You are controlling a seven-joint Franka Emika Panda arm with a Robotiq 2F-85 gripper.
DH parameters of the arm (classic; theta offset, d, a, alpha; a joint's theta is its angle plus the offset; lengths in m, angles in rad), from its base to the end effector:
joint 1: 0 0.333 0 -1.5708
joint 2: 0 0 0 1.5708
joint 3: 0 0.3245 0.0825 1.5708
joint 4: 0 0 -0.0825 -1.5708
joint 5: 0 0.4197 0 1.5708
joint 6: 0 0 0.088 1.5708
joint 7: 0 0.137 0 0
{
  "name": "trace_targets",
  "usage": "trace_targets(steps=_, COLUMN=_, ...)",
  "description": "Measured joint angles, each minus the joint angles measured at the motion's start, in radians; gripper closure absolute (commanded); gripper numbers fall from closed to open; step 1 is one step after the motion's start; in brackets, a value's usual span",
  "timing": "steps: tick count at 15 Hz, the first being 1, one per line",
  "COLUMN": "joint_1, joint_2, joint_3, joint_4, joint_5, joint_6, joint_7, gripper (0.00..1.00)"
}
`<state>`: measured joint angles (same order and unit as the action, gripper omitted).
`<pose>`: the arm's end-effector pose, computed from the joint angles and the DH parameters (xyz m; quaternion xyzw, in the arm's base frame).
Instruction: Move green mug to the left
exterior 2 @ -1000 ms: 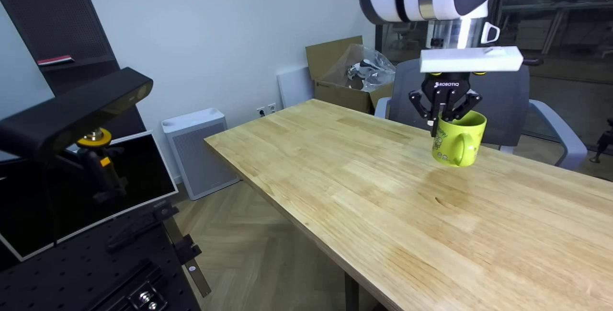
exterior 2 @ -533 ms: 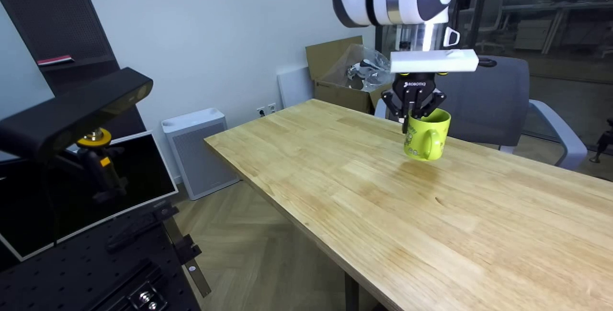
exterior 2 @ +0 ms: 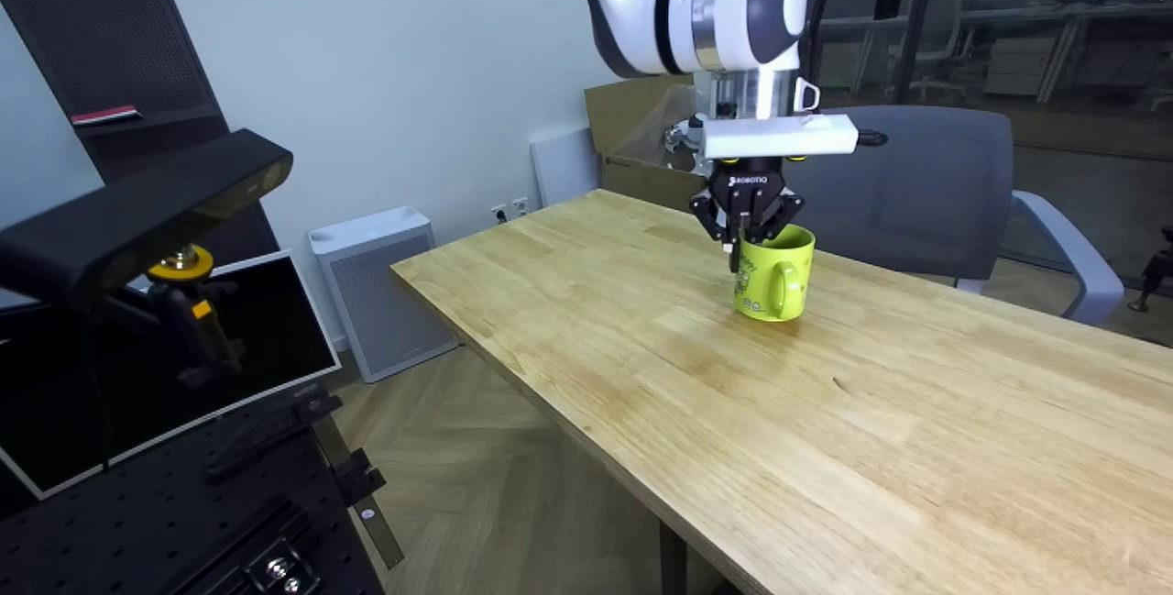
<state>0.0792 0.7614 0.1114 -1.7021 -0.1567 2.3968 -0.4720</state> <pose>0.6798 0.1237 0.0960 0.9295 0.3674 -0.0310 0.0082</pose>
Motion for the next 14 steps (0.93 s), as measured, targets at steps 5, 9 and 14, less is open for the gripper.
trace_targets(steps=5, joint_1=0.015, joint_2=0.016, joint_3=-0.003, joint_4=-0.017, joint_5=-0.031, joint_6=0.0, joint_7=0.001, gripper=0.98)
trace_targets(steps=9, joint_1=0.017, joint_2=0.017, joint_3=-0.003, joint_4=-0.018, joint_5=-0.045, joint_6=0.0, joint_7=0.002, gripper=0.65)
trace_targets(steps=14, joint_1=0.019, joint_2=0.017, joint_3=-0.011, joint_4=-0.02, joint_5=-0.065, joint_6=-0.007, joint_7=0.009, gripper=0.38)
